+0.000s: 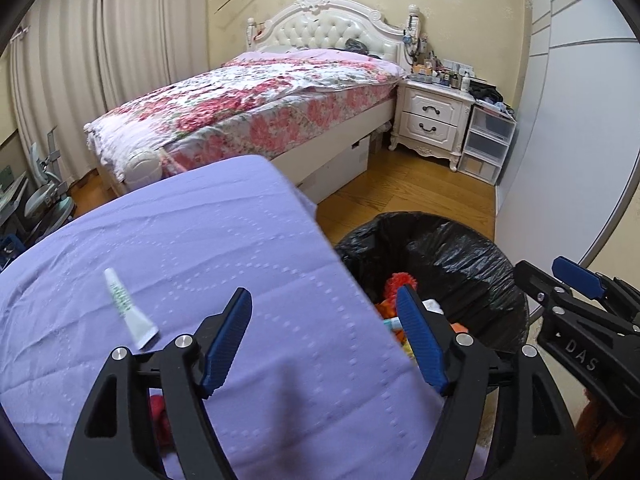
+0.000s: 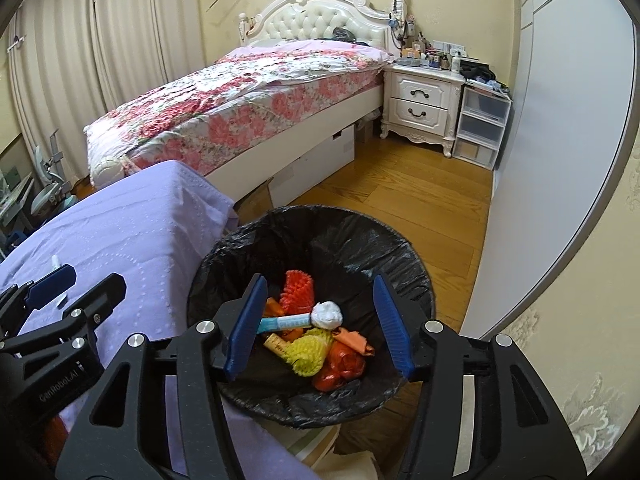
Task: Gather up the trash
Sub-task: 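Move both open tools back to the bed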
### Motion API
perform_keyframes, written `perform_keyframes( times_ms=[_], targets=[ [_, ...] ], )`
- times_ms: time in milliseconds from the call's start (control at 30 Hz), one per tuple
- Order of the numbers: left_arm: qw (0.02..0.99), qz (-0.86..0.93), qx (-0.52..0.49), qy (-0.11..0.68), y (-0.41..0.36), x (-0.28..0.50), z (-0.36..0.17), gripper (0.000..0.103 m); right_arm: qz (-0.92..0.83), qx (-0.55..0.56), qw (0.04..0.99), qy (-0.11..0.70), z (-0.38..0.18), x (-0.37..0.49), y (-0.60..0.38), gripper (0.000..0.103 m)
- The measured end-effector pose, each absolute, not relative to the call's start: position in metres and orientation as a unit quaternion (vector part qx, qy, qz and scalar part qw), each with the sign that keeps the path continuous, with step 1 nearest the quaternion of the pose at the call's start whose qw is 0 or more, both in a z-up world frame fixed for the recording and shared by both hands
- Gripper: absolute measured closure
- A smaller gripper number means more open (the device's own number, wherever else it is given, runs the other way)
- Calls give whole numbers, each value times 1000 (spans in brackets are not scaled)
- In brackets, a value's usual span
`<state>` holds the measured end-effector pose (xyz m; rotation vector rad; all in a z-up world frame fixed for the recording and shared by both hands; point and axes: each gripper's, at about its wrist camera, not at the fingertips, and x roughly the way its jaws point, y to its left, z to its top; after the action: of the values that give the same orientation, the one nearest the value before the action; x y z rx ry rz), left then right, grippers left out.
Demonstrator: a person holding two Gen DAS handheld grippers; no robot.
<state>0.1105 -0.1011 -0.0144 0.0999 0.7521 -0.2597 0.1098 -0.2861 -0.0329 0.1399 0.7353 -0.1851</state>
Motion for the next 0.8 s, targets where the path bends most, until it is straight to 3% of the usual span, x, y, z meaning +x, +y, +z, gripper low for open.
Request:
perform_keyframes(
  times_ms=[800],
  targets=[
    [924,63,-20,377,106,53,-17,28,112,0,918,382,-29,91,-112,47]
  ],
)
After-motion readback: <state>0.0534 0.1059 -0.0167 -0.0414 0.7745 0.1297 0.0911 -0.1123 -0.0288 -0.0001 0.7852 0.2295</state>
